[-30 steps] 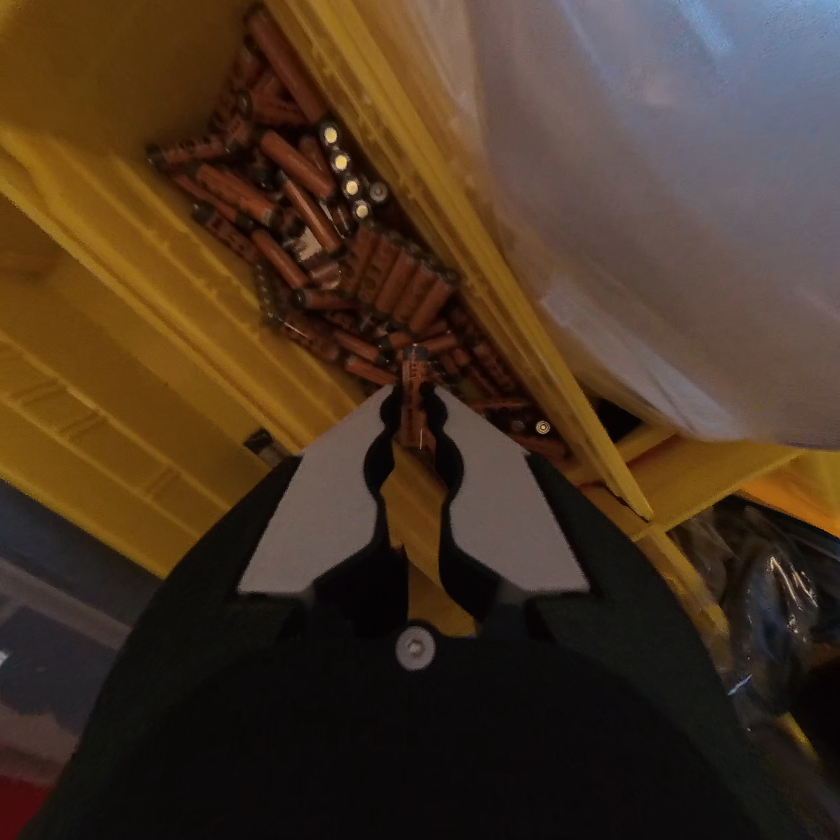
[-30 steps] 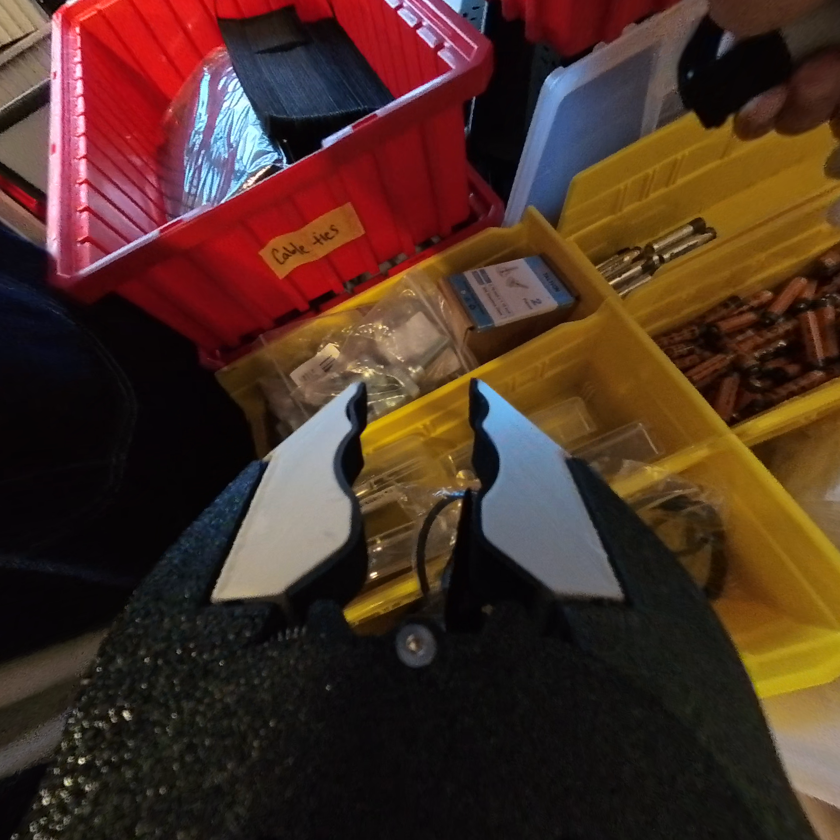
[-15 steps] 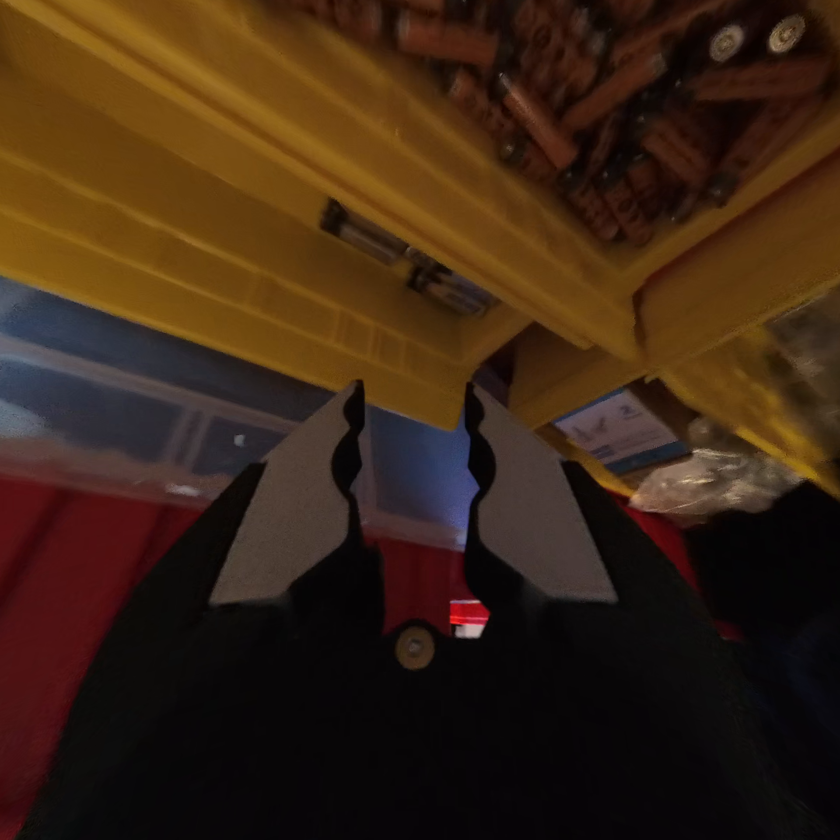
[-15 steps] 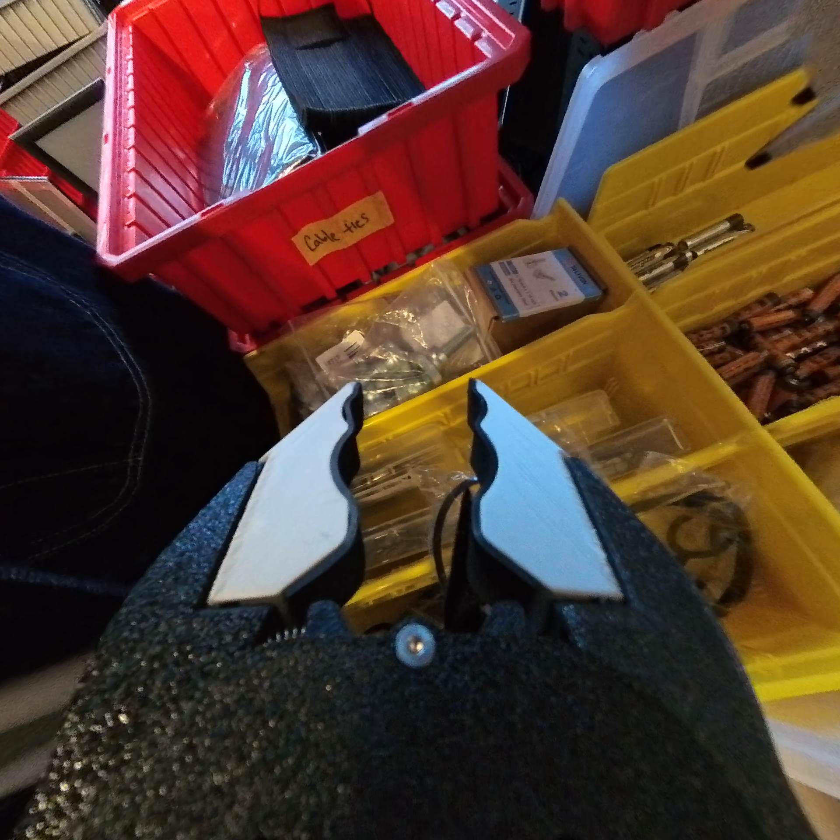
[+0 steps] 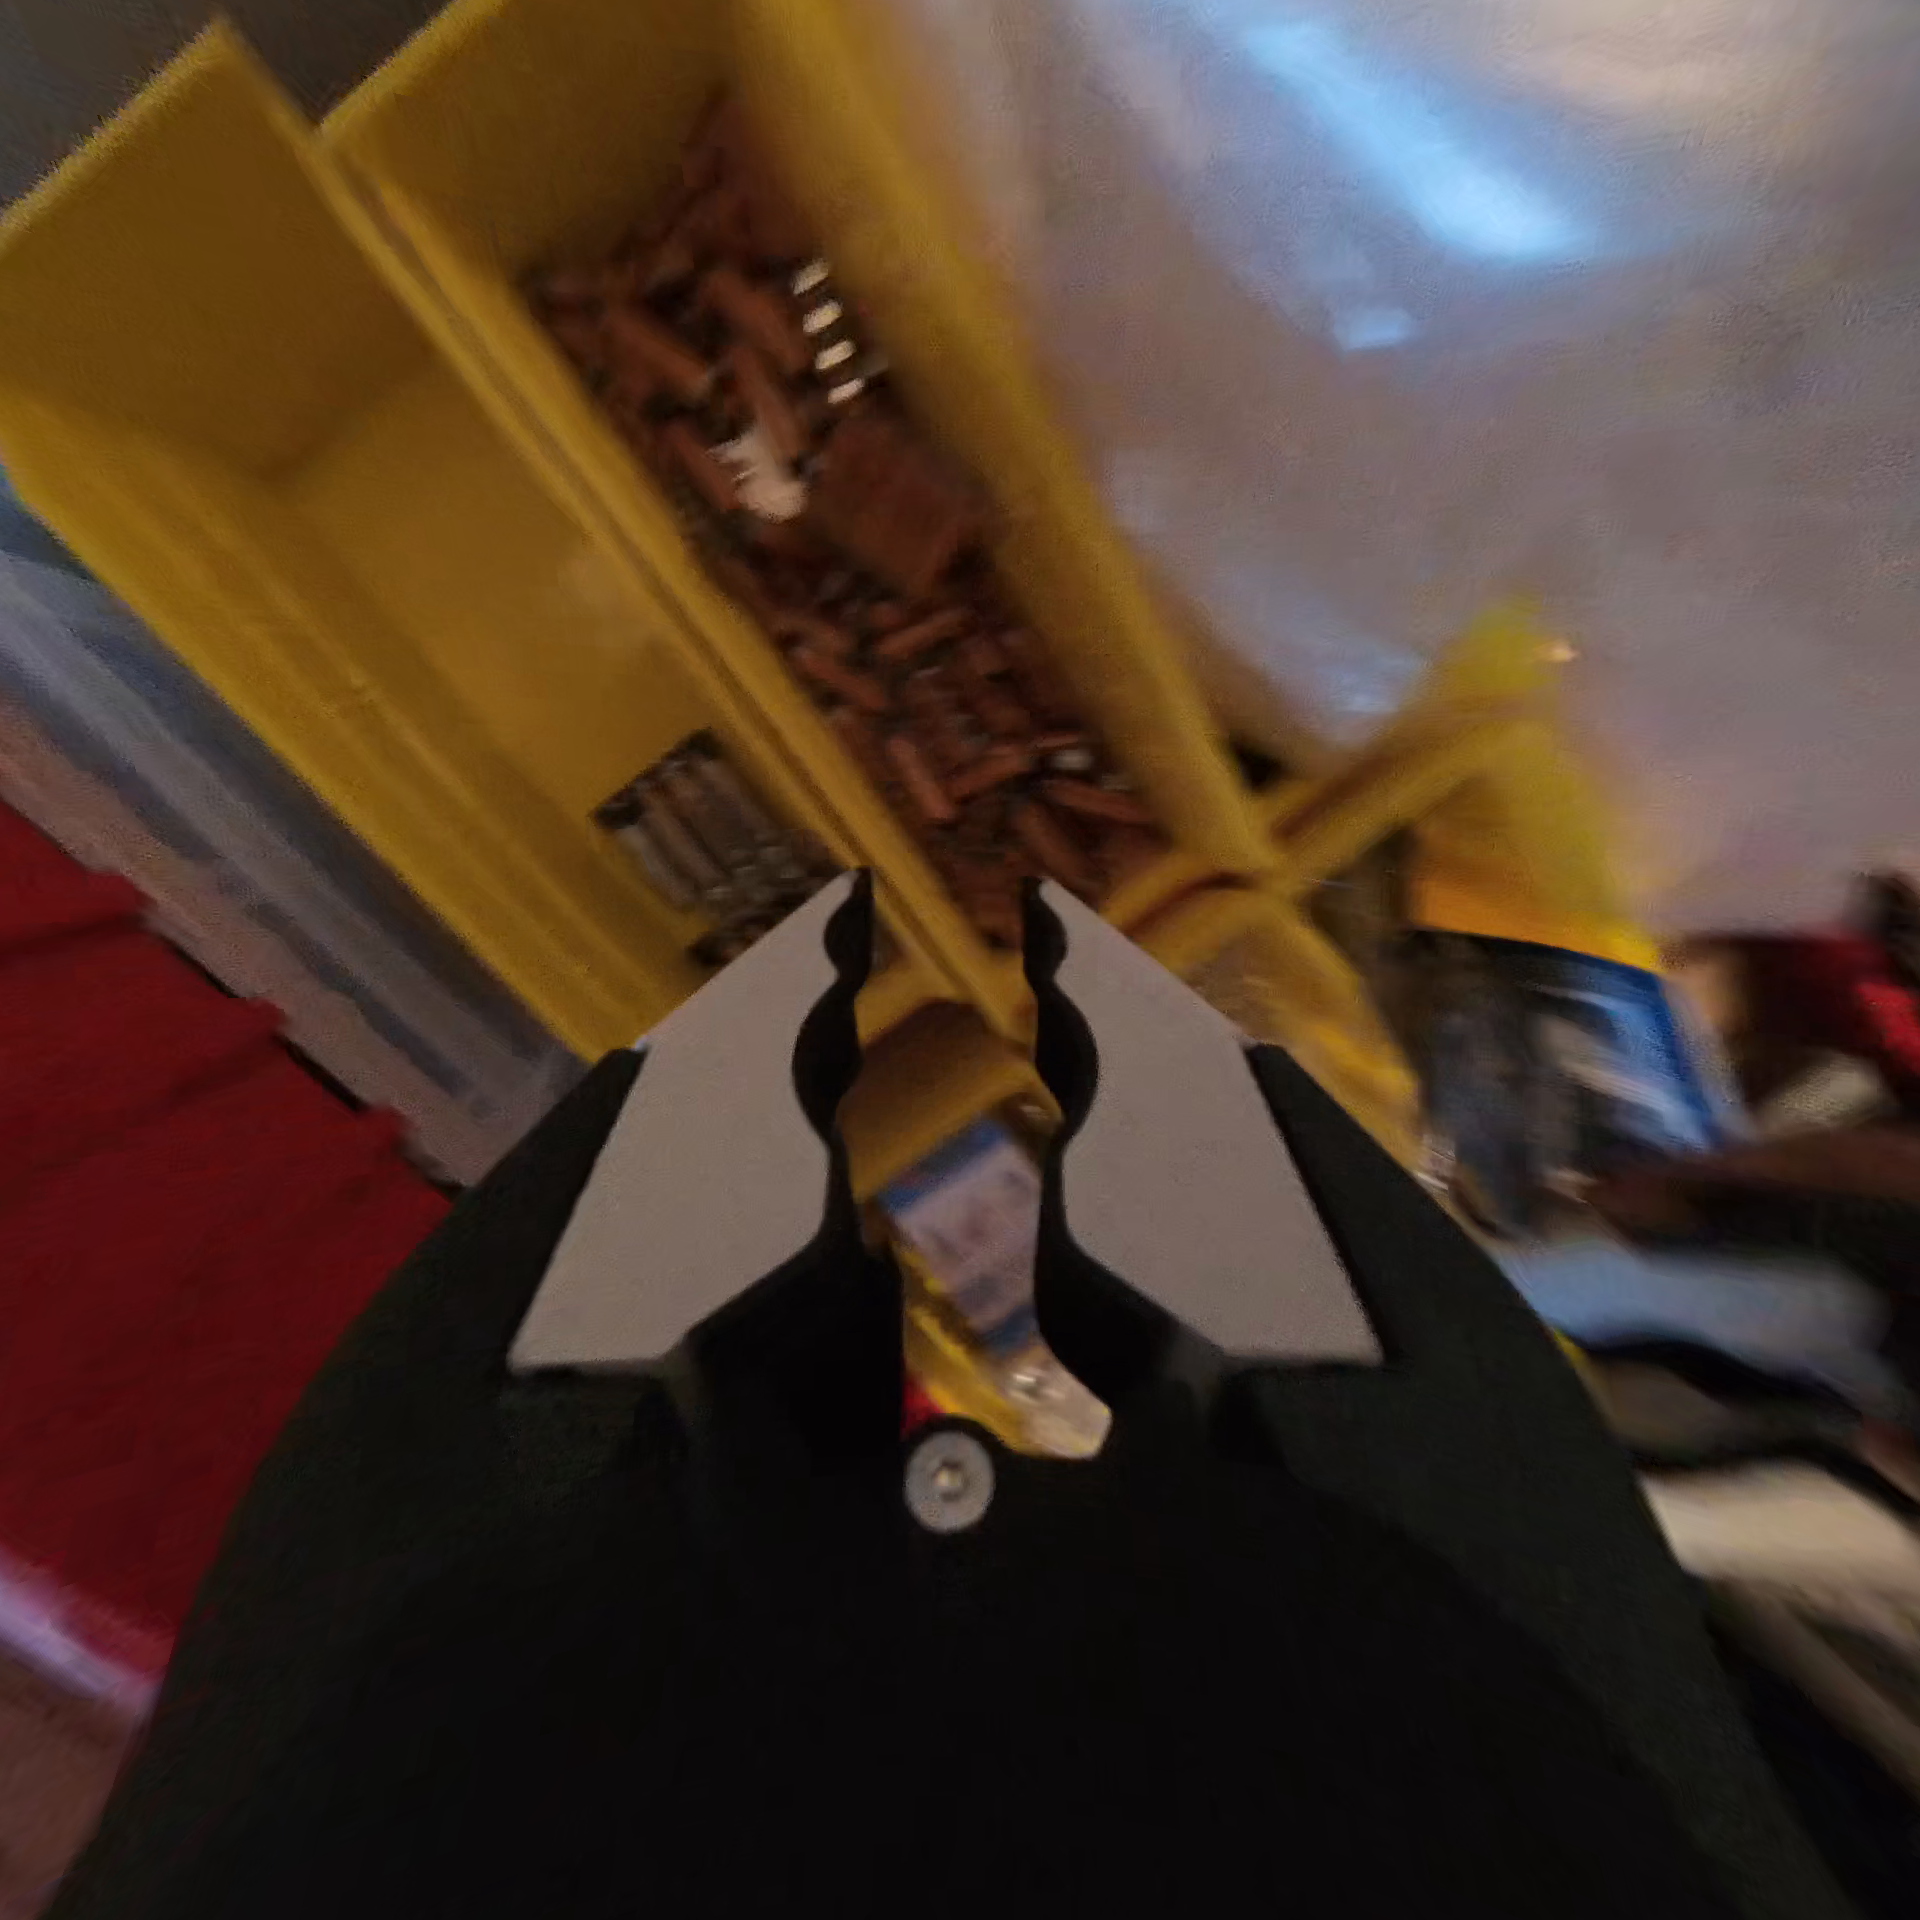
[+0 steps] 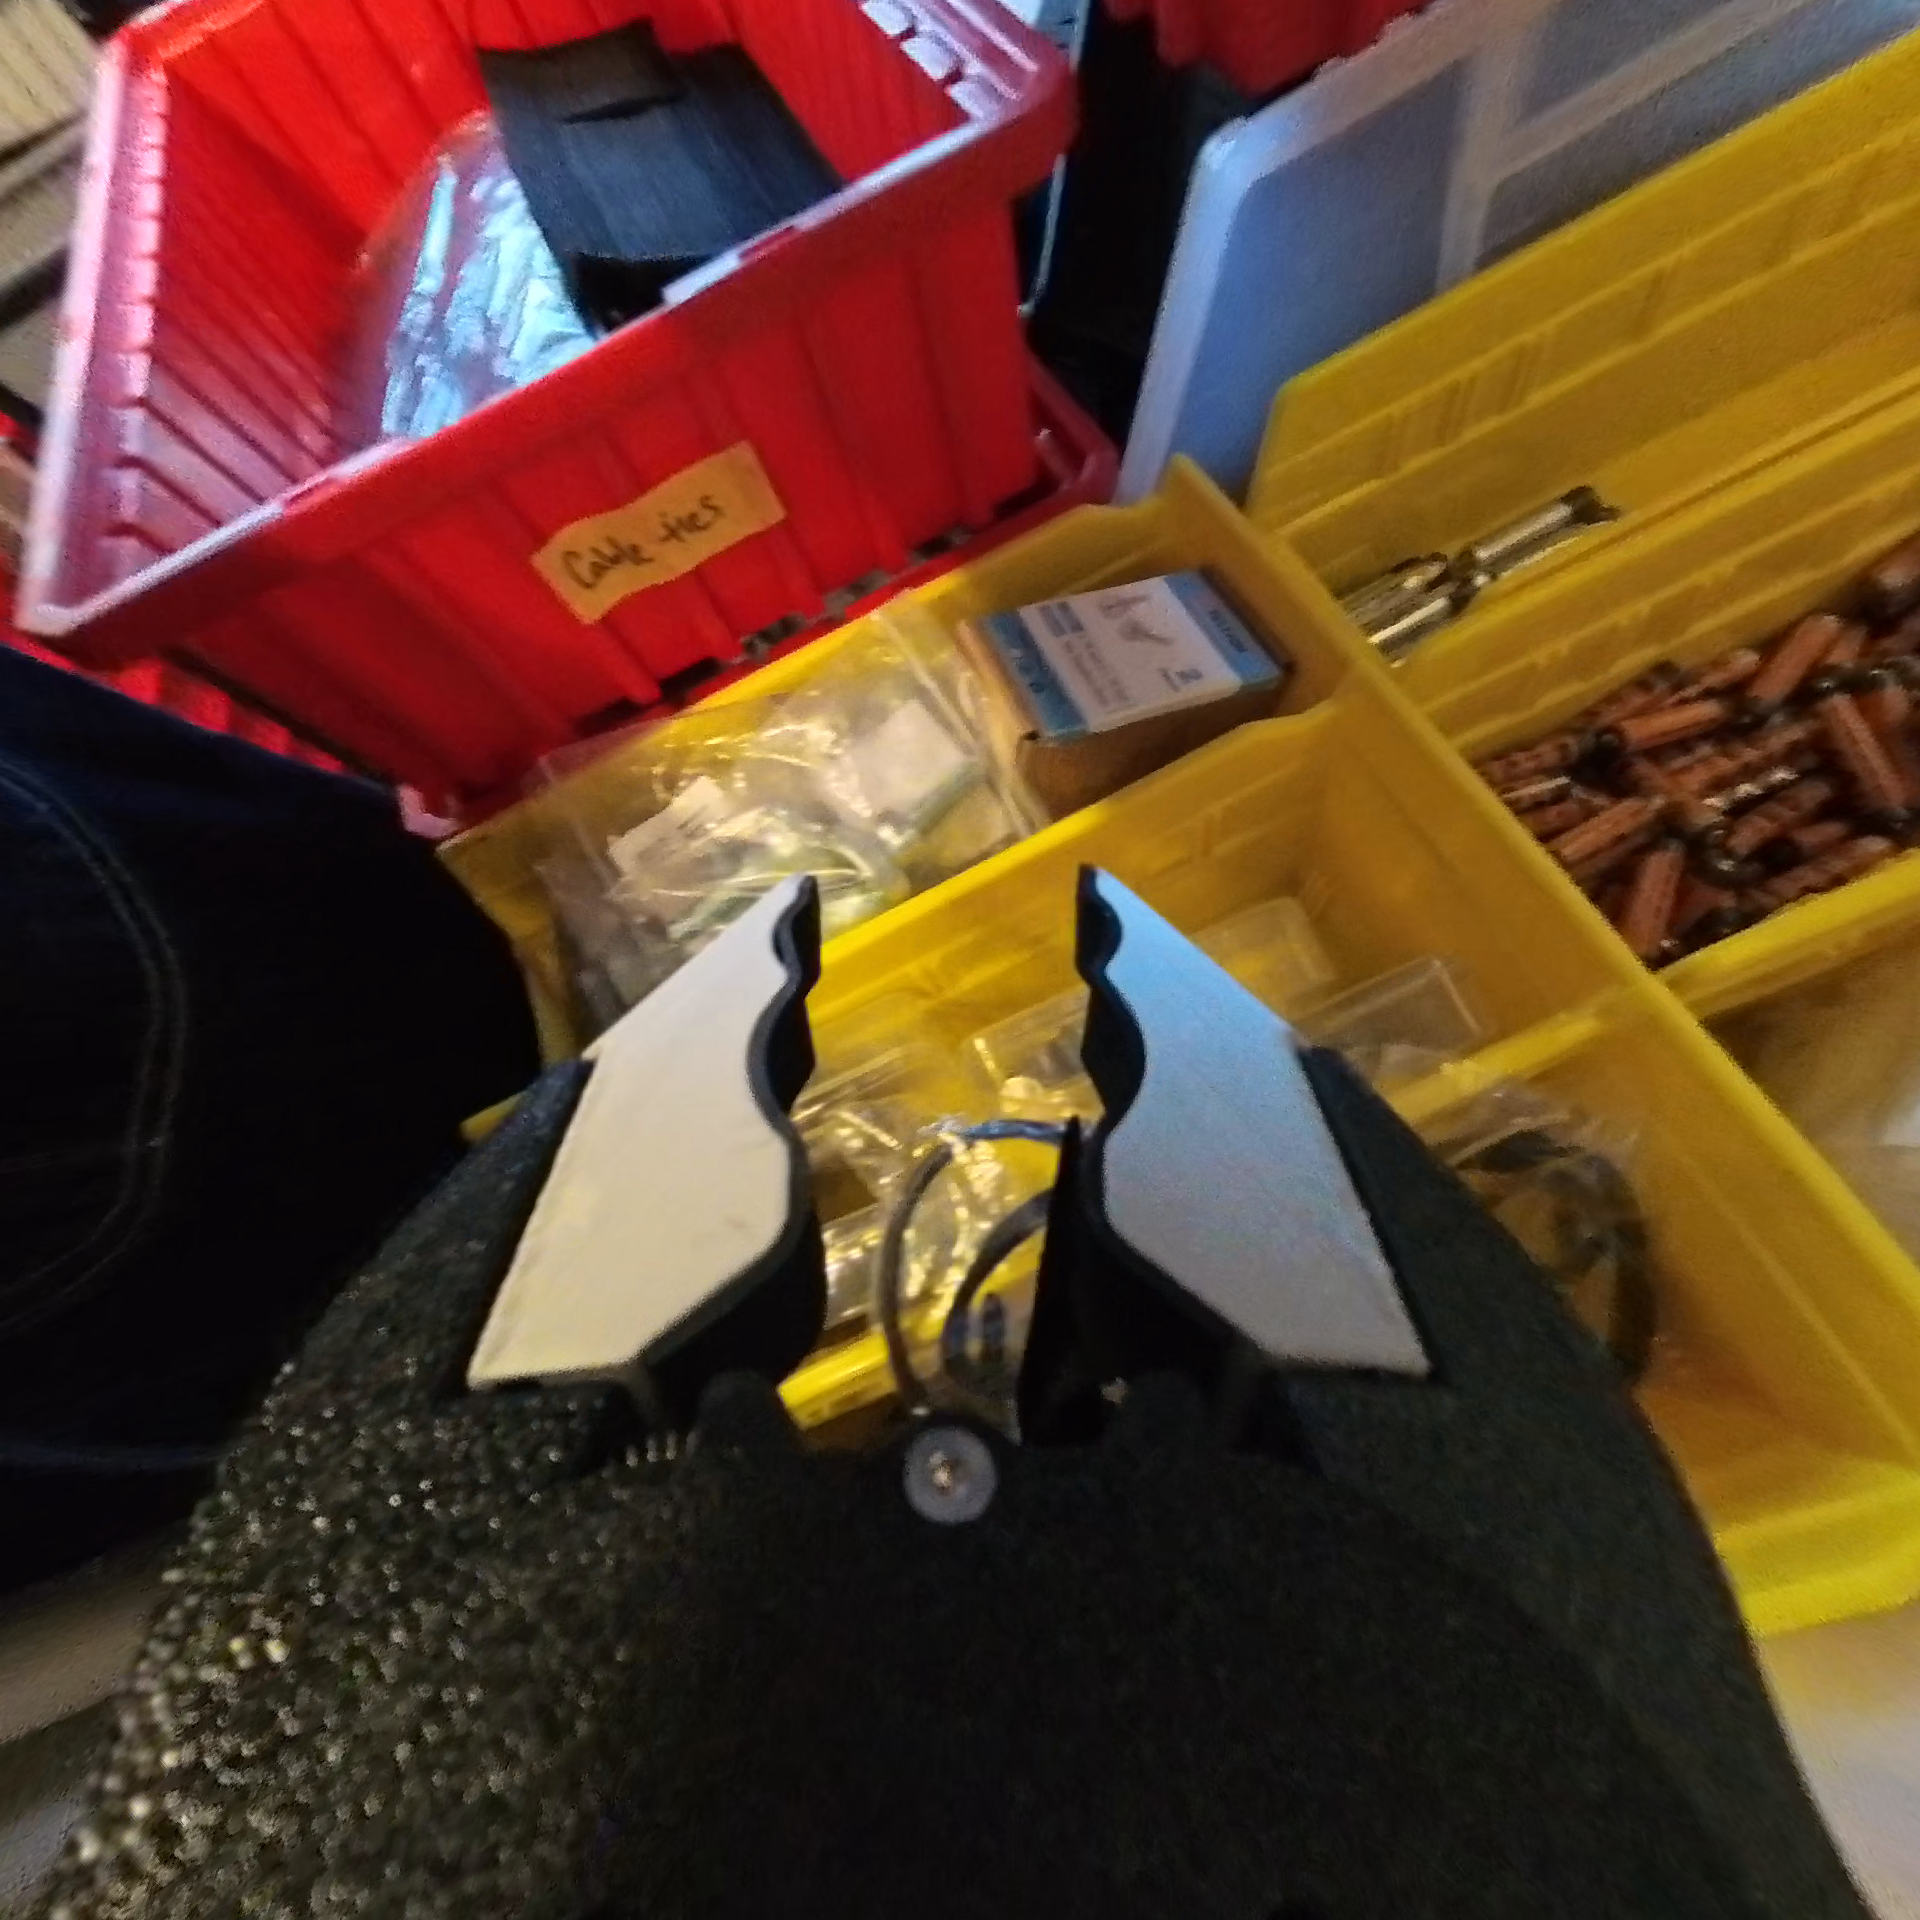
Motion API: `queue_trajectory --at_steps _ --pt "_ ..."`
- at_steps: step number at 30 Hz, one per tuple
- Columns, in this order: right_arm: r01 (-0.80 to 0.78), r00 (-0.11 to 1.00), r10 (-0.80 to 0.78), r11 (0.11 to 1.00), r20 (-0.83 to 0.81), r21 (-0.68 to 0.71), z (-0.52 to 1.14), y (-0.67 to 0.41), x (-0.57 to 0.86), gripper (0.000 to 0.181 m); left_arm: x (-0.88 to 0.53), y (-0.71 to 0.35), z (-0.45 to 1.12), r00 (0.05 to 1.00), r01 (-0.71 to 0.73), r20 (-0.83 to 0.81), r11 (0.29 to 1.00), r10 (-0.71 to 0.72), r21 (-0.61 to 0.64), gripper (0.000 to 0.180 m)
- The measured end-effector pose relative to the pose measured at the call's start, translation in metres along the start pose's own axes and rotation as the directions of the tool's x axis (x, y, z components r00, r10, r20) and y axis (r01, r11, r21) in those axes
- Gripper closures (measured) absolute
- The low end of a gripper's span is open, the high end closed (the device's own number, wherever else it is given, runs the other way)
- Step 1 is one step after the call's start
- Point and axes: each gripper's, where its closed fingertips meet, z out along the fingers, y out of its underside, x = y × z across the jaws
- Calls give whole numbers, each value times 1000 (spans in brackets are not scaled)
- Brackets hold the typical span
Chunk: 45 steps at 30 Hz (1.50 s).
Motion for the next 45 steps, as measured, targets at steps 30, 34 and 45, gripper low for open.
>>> queue_trajectory --at_steps 30,34,45 --pt "192 981 -158 803 110 -564 158 -69 154 127 -35 249 -164 963 74 -230 683 141 727 133" --pt "235 971 -168 776 167 -585 152 -58 172 135 -38 250 -154 974 35 -181 707 133 706 133" --pt "-245 958 271 602 -94 -760 157 -76 217 138 -46 249 -146 984 25 -144 727 102 687 133"
